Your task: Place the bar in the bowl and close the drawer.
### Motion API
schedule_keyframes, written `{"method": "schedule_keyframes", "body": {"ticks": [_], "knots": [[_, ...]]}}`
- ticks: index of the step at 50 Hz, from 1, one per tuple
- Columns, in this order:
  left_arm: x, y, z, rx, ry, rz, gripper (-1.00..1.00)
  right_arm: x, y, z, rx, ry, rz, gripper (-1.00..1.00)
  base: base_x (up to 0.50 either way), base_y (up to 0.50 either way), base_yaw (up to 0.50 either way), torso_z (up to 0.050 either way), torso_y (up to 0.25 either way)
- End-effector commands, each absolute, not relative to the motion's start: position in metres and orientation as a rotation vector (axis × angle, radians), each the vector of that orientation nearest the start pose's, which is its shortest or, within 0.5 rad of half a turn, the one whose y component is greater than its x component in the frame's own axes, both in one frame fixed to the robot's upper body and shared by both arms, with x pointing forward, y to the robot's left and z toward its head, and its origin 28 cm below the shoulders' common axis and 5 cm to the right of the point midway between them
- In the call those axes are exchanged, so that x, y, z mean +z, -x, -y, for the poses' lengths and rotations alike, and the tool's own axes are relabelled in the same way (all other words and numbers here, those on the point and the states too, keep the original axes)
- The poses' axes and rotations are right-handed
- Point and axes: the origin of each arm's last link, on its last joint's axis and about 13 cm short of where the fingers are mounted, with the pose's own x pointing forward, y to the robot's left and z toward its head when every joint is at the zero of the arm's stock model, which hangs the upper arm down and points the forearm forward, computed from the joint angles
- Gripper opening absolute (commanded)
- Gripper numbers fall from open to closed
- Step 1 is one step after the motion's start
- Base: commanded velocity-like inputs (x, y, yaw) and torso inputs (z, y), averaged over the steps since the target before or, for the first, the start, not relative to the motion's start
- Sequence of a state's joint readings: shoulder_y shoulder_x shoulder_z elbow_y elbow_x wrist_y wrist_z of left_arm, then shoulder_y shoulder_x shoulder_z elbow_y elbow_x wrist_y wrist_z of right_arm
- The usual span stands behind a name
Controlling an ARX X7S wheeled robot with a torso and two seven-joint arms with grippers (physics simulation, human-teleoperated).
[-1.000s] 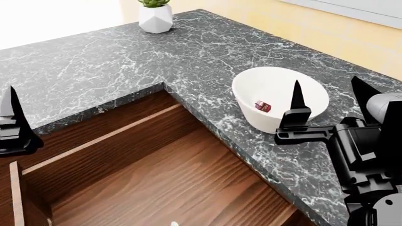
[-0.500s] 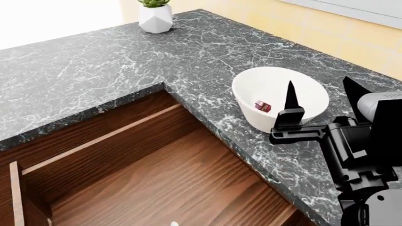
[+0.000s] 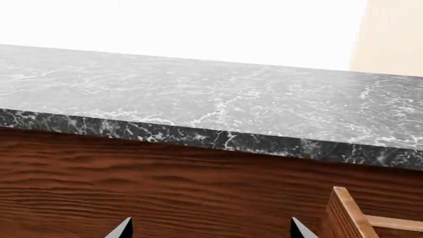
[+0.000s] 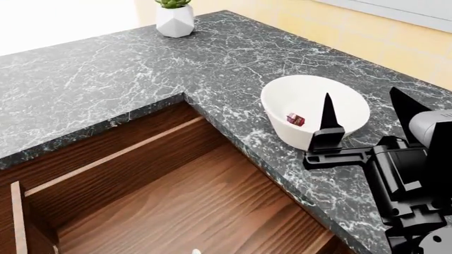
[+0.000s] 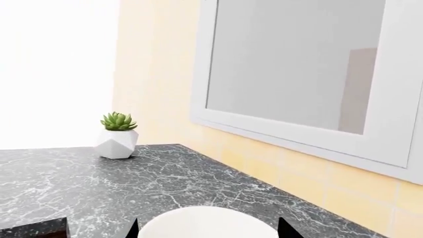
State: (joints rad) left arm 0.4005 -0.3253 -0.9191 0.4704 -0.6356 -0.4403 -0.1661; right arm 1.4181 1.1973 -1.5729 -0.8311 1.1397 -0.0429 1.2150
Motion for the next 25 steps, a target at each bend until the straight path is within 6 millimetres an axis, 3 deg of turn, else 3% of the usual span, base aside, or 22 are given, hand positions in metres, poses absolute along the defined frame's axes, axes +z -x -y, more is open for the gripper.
{"method": "schedule_keyframes", "body": {"ticks": [1, 17, 25], "knots": [[0.055, -0.071, -0.404, 0.795, 0.115, -0.111, 1.00, 0.237, -0.175, 0.120, 0.011, 0.122, 0.266, 1.00, 0.00, 0.00, 0.00, 0.000, 0.000], [-0.006, -0.068, -0.412, 0.823, 0.187, -0.237, 1.00, 0.236, -0.175, 0.119, 0.010, 0.118, 0.263, 1.00, 0.00, 0.00, 0.00, 0.000, 0.000], [-0.026, -0.072, -0.408, 0.817, 0.208, -0.287, 1.00, 0.236, -0.176, 0.118, 0.012, 0.120, 0.261, 1.00, 0.00, 0.00, 0.00, 0.000, 0.000]]}}
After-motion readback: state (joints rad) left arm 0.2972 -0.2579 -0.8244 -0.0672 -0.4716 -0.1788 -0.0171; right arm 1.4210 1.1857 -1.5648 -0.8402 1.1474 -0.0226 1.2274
